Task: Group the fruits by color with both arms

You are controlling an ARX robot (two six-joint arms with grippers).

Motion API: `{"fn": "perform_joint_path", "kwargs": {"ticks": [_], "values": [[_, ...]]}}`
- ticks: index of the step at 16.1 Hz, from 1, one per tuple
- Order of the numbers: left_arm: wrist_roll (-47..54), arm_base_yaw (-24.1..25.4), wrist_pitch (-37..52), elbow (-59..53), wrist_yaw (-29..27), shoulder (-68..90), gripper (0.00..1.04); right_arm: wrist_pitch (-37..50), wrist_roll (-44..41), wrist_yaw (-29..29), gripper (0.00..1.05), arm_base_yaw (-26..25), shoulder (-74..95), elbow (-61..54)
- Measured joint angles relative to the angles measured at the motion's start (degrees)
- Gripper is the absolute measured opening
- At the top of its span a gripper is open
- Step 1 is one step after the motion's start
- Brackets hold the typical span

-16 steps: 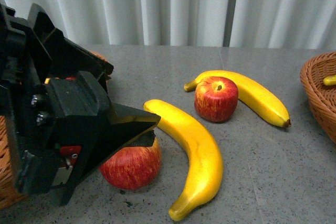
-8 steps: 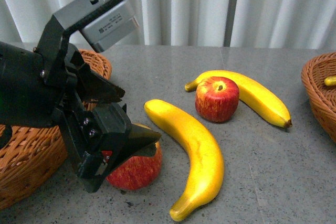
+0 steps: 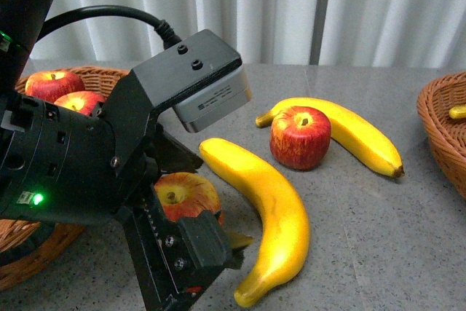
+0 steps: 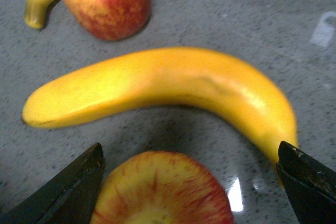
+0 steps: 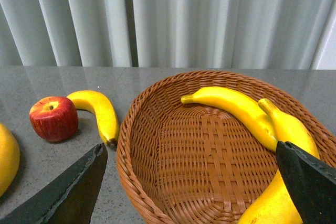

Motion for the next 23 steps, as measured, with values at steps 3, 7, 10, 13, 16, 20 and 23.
{"fn": "perform_joint_path", "kwargs": {"ticks": [3, 7, 10, 13, 16, 20, 23], "values": [[1.18, 0.44, 0.28, -1.42, -1.57, 0.33, 0.98, 0.0, -0.02, 0.0, 0.98, 0.0, 0.0, 0.0], [1.99, -0.35, 5.27, -1.79, -8.28, -4.9, 0.7, 0.0, -0.02, 0.0, 0.98, 0.0, 0.0, 0.0], [-2.47, 2.16, 12.15, -2.25, -17.35, -14.8, 0.69, 0.0, -0.02, 0.0, 0.98, 0.0, 0.0, 0.0], [-9.44, 8.66, 13.57, -5.05, -24.44, -19.12, 0.69, 0.0, -0.02, 0.0, 0.98, 0.0, 0.0, 0.0], [-17.4, 18.91, 11.28, -8.15, -28.59, -19.41, 0.69, 0.0, 0.0, 0.0, 0.98, 0.0, 0.0, 0.0], [-22.64, 23.85, 11.26, -12.37, -26.21, -19.43, 0.91, -0.02, -0.02, 0.0, 0.98, 0.0, 0.0, 0.0], [-22.82, 21.05, 10.78, -11.1, -26.12, -22.21, 0.98, 0.0, 0.0, 0.0, 0.98, 0.0, 0.0, 0.0]]}}
